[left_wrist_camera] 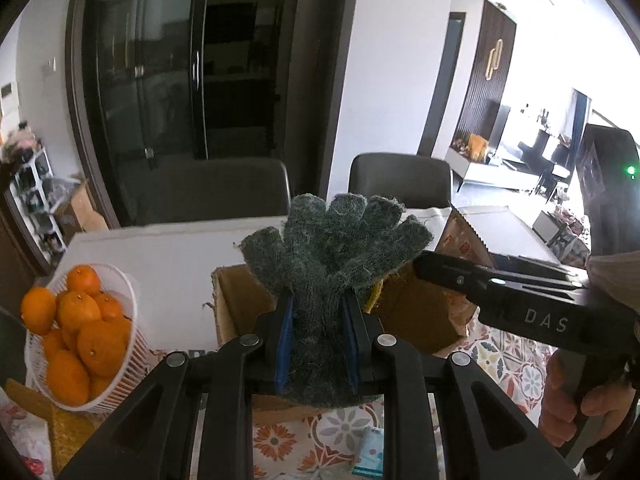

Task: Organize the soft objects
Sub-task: 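Carry the glove and biscuit packet over the cardboard box and release both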

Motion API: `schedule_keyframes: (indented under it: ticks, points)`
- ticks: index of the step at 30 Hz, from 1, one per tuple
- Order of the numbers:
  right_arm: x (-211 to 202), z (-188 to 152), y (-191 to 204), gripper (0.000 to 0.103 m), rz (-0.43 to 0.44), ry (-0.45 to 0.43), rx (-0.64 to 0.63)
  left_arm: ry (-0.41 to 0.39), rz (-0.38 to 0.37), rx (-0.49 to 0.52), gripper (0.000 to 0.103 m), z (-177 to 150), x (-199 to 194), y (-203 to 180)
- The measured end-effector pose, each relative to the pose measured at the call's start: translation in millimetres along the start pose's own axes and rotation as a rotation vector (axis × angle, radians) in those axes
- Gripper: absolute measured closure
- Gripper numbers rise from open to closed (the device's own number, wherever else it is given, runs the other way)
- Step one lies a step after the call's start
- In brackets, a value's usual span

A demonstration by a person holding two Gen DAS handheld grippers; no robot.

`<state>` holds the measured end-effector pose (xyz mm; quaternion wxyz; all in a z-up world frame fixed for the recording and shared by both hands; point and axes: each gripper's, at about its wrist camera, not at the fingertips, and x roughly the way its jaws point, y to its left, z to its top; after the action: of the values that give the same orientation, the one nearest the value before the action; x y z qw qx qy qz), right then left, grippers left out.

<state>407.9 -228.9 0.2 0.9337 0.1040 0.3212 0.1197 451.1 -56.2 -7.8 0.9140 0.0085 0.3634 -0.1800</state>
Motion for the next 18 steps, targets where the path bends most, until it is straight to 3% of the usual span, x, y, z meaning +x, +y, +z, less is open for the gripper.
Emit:
schedule_keyframes:
  ticks: [7, 12, 15, 16, 18]
  points:
    - [51.9, 1.7, -21.3, 0.052, 0.019, 0.123, 0.058, 0.116, -0.01, -0.017, 0.078, 3.1, 44.1, 5.5]
    - [80.5, -4.8, -33.2, 0.05, 0.002, 0.198, 0.064, 0.177, 0.009, -0.011, 0.065, -2.0, 64.3, 6.6]
    - [93.0, -5.3, -36.9, 0.041, -0.005, 0.239, 0.063, 0.187, 0.018, -0.015, 0.049, -3.2, 68.8, 7.1]
    - [96.2, -4.8, -37.1, 0.031, -0.018, 0.248, 0.06, 0.183, 0.03, -0.016, 0.044, -3.0, 68.0, 8.5]
    - [98.9, -5.1, -39.7, 0.025, -0.037, 0.25, 0.055, 0.174, 0.05, -0.011, 0.042, -2.7, 66.3, 9.2]
